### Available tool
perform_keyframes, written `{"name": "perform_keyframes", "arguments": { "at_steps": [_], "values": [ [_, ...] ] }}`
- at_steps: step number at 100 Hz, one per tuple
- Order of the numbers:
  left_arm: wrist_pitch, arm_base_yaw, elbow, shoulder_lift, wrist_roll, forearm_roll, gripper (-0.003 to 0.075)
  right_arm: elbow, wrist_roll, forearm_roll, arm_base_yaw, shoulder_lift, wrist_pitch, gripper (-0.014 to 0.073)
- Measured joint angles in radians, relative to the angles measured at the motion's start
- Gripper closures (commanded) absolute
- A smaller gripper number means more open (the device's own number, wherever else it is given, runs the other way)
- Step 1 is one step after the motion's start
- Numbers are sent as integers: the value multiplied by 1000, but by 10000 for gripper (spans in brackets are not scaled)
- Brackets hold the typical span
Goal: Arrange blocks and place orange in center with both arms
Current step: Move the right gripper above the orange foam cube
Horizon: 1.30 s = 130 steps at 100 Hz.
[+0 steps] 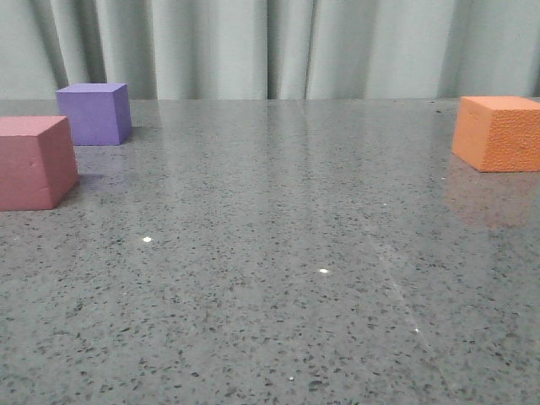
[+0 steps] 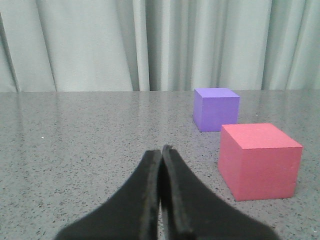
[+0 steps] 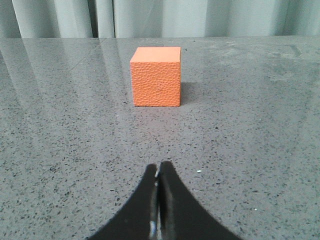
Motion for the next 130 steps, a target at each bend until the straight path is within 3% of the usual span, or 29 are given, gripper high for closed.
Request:
{"name": "perform_keyframes", "arguments": {
  "at_steps": [74, 99, 130],
  "values": [
    [0, 0, 0, 0, 0, 0, 739, 0, 0, 0, 0, 0, -13, 661],
    [0, 0, 0, 0, 0, 0, 739, -4, 0, 13, 0, 0, -135, 661],
    [0, 0, 0, 0, 0, 0, 739, -255, 0, 143, 0, 117, 127, 661]
  ]
}}
